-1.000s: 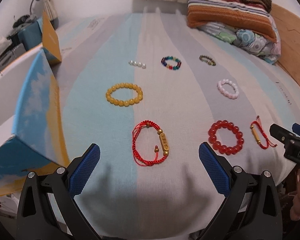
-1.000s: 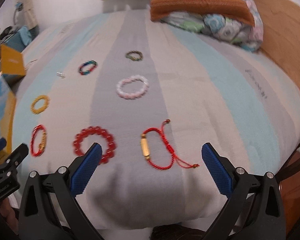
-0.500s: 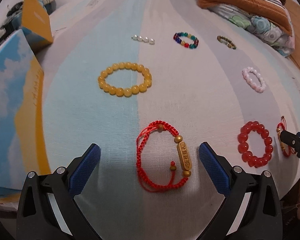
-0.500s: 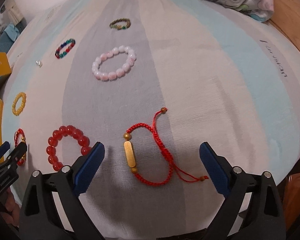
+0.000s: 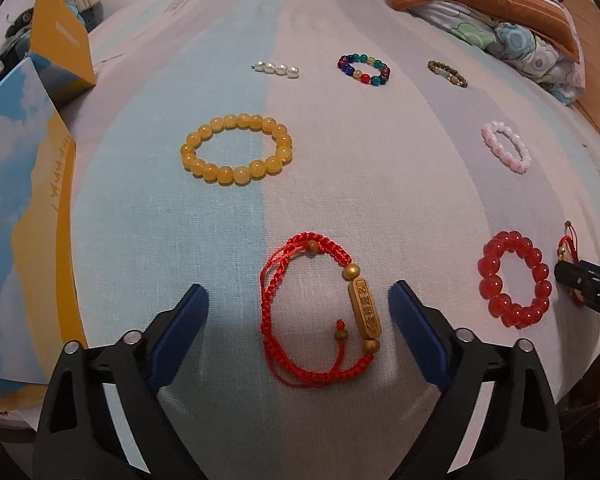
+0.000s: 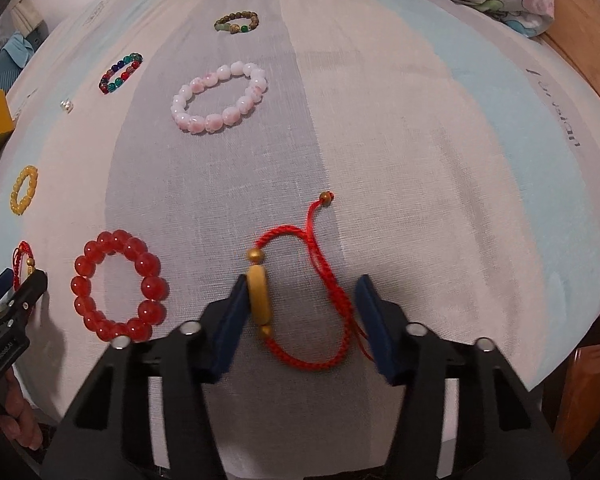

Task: Organize jewelry
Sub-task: 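Grasp the red cord bracelet with gold tag with the left tool while the right tool grasps another, then lift both red cord bracelets and carry them over the white box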

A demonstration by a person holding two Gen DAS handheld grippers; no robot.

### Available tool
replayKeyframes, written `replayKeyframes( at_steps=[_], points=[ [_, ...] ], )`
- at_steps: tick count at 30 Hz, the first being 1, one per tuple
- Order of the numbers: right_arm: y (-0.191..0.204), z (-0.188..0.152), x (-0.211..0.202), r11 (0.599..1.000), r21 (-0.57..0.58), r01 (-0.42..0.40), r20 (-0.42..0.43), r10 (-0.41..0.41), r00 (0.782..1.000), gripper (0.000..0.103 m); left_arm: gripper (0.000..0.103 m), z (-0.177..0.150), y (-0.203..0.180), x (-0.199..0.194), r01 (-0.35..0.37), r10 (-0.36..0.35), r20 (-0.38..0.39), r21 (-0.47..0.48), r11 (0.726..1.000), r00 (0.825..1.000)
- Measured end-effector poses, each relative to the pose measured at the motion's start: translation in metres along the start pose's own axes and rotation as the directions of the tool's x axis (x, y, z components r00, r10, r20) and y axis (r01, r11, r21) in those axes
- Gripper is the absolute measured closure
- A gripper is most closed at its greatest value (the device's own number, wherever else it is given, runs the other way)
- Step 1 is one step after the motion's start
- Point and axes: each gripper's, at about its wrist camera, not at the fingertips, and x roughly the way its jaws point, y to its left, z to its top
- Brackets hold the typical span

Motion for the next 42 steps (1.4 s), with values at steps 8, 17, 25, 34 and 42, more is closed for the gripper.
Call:
replayKeyframes(
  at_steps=[8,17,25,34,42],
  points=[
    [-0.003,-0.001,-0.001,1.0,0.001,0.029,0.017,-0.029,0.999,0.084,0.048,0.001,-0.003,-0.007,0.001,-0.001,0.001,0.025,1.0,1.0],
    [-0.003,0.003,-0.002,0.999,-0.001,0.038,0.034,-0.038,0.999,0.09,0.091,0.0,-0.008,-0.012,0.044,-0.044,-0.006,0.04,0.998,0.999],
    [-0.009,0.005,-0.009,0.999,0.027,0.039,0.07,-0.041,0.997,0.09,0.091,-0.002,-0.007,-0.024,0.109,-0.109,-0.006,0.021,0.994,0.994],
    [-0.008,0.006,-0.029,1.0,0.021,0.02,0.141,-0.022,0.99,0.09,0.091,0.004,-0.004,-0.046,0.127,-0.128,0.033,0.021,0.992,0.991],
    [-0.006,0.005,-0.054,0.999,0.036,-0.013,0.197,0.006,0.98,0.09,0.091,0.014,0.003,-0.073,0.142,-0.143,0.083,0.013,0.99,0.986]
  ],
)
